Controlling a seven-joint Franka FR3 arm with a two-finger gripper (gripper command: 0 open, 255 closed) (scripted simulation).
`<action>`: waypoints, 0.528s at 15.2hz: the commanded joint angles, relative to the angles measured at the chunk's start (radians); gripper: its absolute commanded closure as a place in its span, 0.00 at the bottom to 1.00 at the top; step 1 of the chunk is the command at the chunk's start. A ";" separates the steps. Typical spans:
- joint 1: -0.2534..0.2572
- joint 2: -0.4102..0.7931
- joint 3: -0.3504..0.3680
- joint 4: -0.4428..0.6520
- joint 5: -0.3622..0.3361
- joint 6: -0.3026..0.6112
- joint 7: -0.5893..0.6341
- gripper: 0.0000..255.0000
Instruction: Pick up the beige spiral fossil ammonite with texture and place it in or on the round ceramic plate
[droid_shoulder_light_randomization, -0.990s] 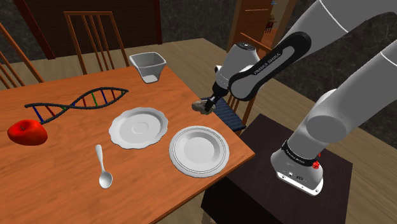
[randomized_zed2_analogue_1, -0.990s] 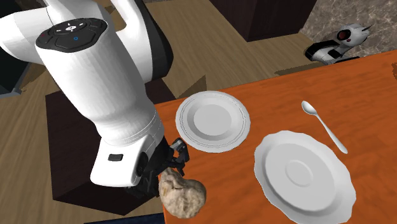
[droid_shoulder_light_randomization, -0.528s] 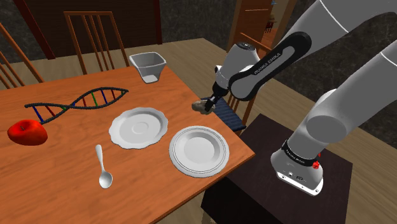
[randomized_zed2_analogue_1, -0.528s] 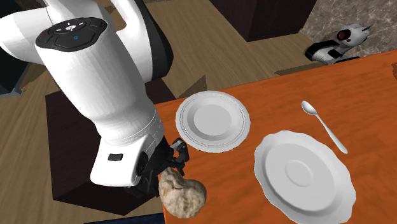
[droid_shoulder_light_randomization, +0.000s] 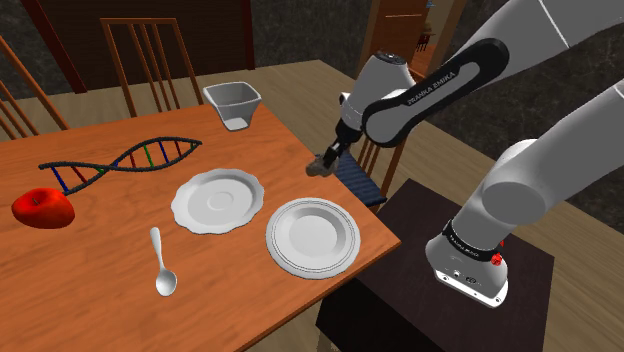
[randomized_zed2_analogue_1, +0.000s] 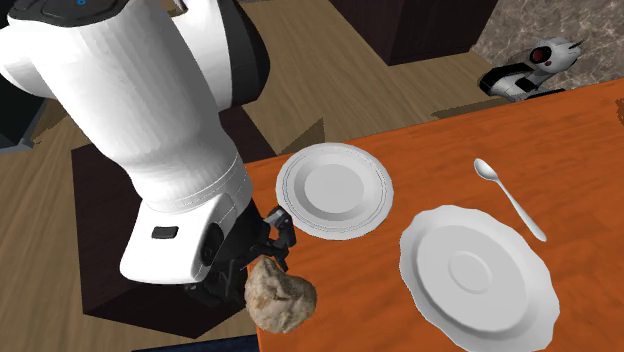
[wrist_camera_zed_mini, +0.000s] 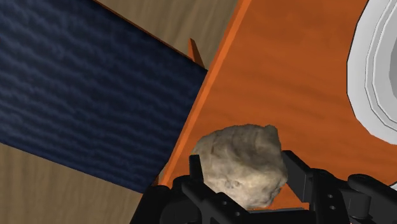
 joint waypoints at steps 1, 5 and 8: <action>0.002 -0.031 -0.003 0.010 0.001 -0.042 0.000 1.00; 0.004 -0.086 -0.010 0.030 0.002 -0.116 -0.001 1.00; 0.005 -0.123 -0.015 0.047 0.001 -0.171 -0.002 1.00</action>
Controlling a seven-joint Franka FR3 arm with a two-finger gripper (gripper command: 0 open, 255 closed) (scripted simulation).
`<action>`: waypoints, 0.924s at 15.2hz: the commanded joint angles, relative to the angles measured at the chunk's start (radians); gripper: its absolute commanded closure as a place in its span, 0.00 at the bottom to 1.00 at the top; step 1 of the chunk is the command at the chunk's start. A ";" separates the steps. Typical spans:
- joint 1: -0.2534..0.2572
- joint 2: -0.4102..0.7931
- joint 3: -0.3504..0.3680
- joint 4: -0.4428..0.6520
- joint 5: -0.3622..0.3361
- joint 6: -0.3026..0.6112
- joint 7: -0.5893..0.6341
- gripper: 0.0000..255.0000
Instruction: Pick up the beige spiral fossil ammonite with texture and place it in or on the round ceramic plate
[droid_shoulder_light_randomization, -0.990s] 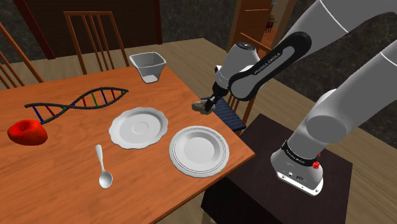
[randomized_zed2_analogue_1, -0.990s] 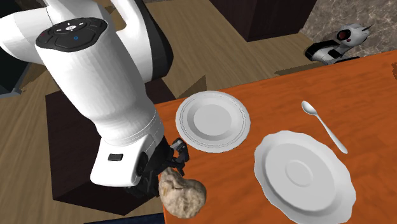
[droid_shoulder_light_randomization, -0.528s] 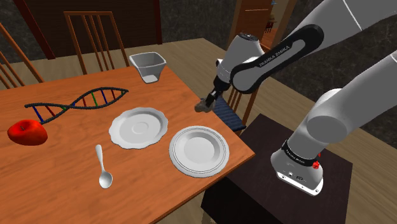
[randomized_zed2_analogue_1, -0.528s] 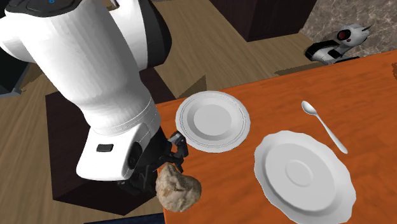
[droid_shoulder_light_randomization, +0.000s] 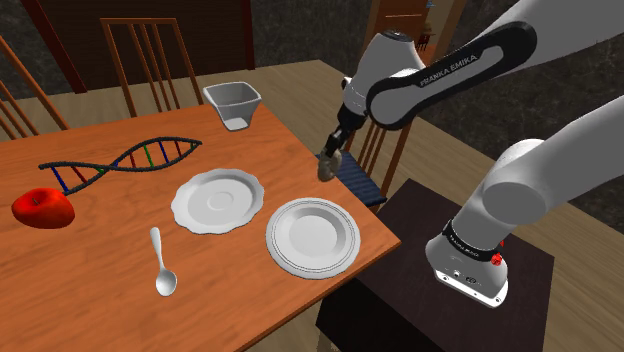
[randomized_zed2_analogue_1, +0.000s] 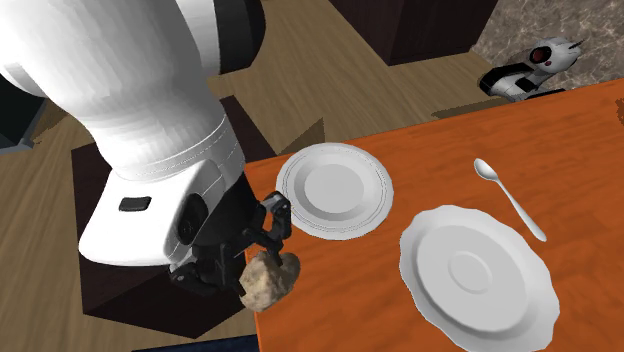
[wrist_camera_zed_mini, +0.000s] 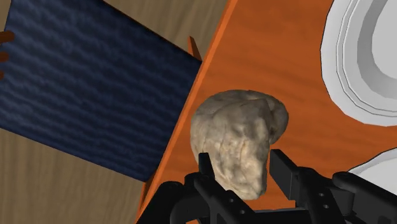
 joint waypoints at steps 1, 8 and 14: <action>0.000 -0.025 -0.004 0.012 -0.001 -0.038 -0.001 1.00; 0.077 -0.154 0.091 -0.044 0.043 -0.104 0.128 1.00; 0.182 -0.257 0.218 -0.072 0.106 -0.173 0.296 1.00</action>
